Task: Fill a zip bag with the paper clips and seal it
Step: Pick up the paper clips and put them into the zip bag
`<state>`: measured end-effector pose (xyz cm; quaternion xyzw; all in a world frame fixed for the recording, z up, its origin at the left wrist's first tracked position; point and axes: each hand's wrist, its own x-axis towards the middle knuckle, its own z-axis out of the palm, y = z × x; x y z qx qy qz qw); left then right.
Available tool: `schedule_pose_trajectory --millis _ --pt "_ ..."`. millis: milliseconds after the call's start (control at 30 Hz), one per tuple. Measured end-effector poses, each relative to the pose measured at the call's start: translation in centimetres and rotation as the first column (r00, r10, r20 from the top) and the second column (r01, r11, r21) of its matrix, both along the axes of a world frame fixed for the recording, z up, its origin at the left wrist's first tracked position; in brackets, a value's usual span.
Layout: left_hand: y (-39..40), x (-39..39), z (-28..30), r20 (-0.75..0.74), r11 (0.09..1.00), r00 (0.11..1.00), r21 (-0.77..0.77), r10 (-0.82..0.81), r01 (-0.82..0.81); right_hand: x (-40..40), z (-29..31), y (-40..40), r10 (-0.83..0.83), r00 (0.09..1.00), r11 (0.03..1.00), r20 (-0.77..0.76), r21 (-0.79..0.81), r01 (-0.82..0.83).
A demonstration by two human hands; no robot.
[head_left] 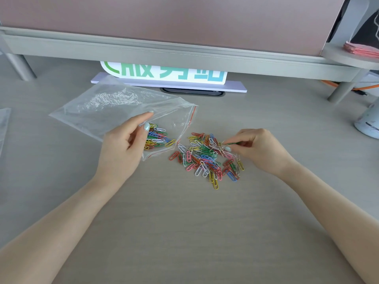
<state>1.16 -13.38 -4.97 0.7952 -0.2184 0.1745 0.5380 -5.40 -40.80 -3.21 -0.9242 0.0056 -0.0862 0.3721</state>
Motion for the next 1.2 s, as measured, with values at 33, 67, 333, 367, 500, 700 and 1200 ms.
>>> schedule_pose_trajectory --millis 33,67,333,367,500,700,1200 --pt "0.0 0.0 0.0 -0.002 1.0 1.0 -0.001 -0.001 0.001 0.0 0.0 0.0 -0.011 1.0 1.0 -0.003 0.021 0.011" --pt "0.0 0.0 0.0 -0.003 1.0 1.0 -0.001 -0.002 0.002 0.1 0.0 0.0 -0.017 1.0 0.999 -0.007 0.043 0.018" --pt "0.0 0.0 0.1 -0.004 1.0 1.0 -0.02 -0.015 0.015 1.2 1.6 1.9 0.01 1.0 0.968 0.026 0.249 -0.016" --pt "0.0 0.0 0.1 0.002 1.0 1.0 -0.02 -0.017 0.017 1.6 1.9 2.5 0.02 0.999 0.964 0.036 0.265 -0.029" --pt "0.0 0.2 0.0 0.018 0.999 1.0 -0.039 -0.018 0.019 3.8 2.6 6.6 0.099 0.994 0.961 0.035 0.254 -0.105" --pt "0.0 -0.1 0.3 0.051 0.998 0.999 -0.06 0.012 -0.009 8.3 2.1 13.5 0.196 0.98 0.978 0.029 0.06 -0.198" --pt "0.1 0.1 0.2 0.08 0.998 0.997 -0.055 0.013 -0.009 10.4 1.7 15.9 0.26 0.964 0.935 -0.047 -0.238 -0.264"
